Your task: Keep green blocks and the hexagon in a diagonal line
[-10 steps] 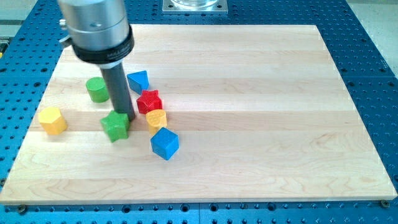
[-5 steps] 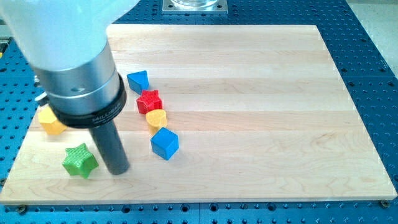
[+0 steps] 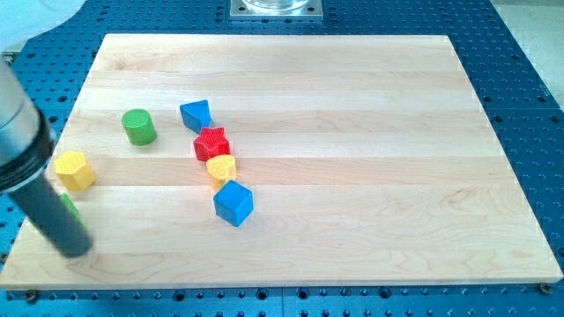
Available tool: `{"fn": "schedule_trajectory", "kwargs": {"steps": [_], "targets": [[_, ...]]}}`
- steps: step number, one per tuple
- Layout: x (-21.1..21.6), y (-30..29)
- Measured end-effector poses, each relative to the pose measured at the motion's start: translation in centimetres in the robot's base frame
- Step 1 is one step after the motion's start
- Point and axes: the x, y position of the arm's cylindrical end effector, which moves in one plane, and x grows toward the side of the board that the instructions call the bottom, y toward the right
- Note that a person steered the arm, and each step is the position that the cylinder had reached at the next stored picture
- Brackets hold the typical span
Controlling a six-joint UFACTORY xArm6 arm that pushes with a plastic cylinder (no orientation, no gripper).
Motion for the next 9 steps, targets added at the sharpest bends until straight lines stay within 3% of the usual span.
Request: {"fn": "schedule_trajectory", "kwargs": {"steps": [1,2,3,4,8,9], "targets": [[1.8,-6.0],[-0.5,-6.3],[-7.5,-6.3],[-9.0,-6.2],[-9.0,0.9],[-6.8,4.4]]}}
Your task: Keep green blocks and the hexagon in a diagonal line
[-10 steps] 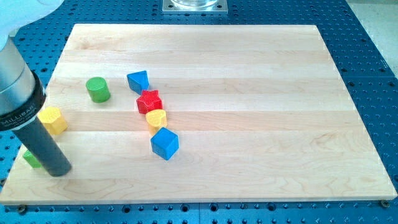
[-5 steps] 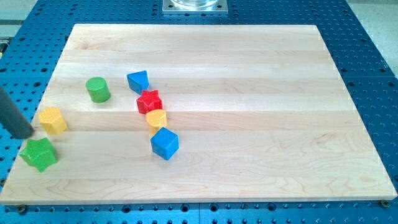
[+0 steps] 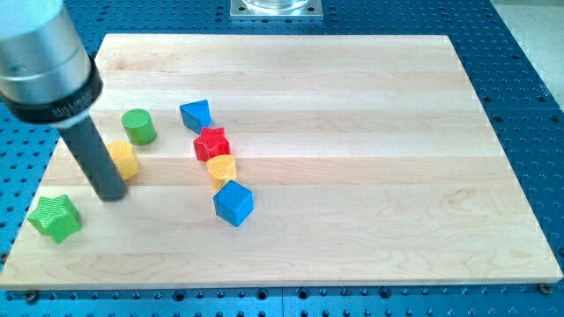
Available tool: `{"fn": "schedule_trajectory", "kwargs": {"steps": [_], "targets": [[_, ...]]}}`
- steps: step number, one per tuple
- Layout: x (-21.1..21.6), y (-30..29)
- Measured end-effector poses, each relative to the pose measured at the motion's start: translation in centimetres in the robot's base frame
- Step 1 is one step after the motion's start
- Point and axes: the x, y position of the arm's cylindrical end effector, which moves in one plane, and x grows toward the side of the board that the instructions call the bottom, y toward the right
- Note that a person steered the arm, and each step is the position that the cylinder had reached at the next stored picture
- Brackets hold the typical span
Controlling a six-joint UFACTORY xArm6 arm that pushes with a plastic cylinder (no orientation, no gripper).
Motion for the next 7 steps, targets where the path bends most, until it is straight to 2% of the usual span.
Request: {"fn": "schedule_trajectory", "kwargs": {"steps": [1,2,3,5,6,7], "targets": [[3.9,2.1],[7.1,1.2],[7.5,-3.2],[4.2,-5.2],[3.1,-0.9],[-1.7,4.8]]}}
